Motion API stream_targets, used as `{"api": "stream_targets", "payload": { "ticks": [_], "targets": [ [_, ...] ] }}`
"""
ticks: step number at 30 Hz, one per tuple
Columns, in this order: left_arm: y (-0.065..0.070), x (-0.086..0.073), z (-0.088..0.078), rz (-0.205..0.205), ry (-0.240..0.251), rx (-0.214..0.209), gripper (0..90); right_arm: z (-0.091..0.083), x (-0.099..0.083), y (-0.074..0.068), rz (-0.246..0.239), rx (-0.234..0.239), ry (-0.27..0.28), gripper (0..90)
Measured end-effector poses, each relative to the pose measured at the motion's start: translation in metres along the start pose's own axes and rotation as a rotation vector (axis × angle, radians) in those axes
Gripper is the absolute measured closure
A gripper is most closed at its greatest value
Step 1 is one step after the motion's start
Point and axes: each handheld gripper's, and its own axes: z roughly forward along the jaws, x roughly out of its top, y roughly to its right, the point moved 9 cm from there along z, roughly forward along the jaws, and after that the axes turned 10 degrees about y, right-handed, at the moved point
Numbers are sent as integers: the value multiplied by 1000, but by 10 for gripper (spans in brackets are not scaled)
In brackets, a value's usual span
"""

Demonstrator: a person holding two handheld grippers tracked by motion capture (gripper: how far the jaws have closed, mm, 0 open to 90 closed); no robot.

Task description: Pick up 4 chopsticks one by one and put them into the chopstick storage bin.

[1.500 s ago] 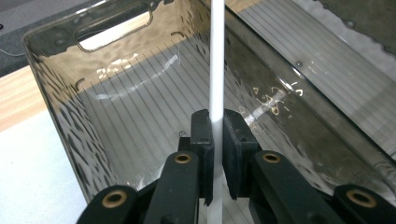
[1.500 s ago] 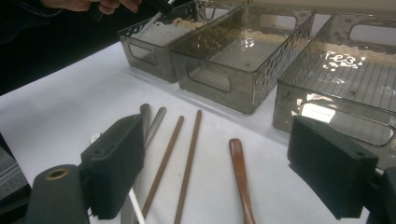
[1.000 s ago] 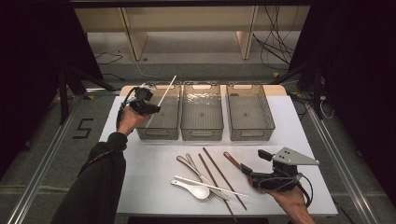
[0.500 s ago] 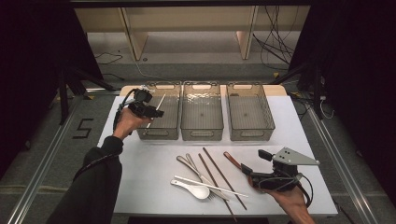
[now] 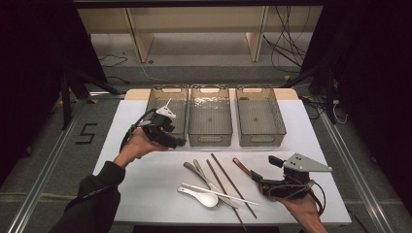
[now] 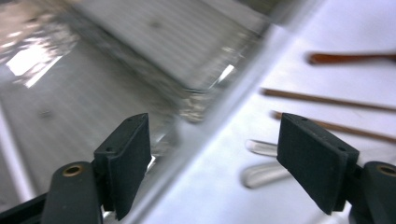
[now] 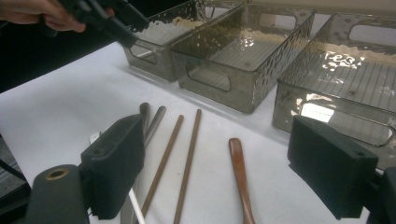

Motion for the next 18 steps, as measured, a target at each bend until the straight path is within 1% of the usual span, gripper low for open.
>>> {"api": "stream_targets", "payload": {
  "ticks": [2, 3, 4, 5, 10, 11, 12, 15, 17, 18],
  "targets": [
    [14, -3, 1, 36, -26, -29, 239, 0, 0, 0, -1, 2, 1, 199],
    [21, -4, 2, 47, -38, -44, 237, 0, 0, -1, -1, 3, 1, 199],
    [27, -6, 3, 65, -48, -56, 234, 0, 0, -1, -3, 3, 2, 199],
    [32, -8, 4, 74, -56, -64, 225, 0, 1, -1, -5, 3, 4, 199],
    [48, -16, 6, 93, -80, -96, 218, 0, 0, -1, -3, 4, 1, 199],
    [52, -17, 7, 91, -83, -103, 218, 0, 0, -1, -2, 3, 0, 199],
    [55, -19, 7, 98, -87, -113, 218, 0, 0, -1, -2, 3, 0, 199],
    [65, -25, 11, 126, -111, -134, 223, 0, 0, -1, -5, 4, -1, 199],
    [70, -29, 13, 140, -133, -146, 231, 0, 0, -1, -4, 3, 1, 199],
    [73, -31, 15, 139, -143, -153, 235, 0, 0, -1, -3, 3, 1, 199]
  ]
}}
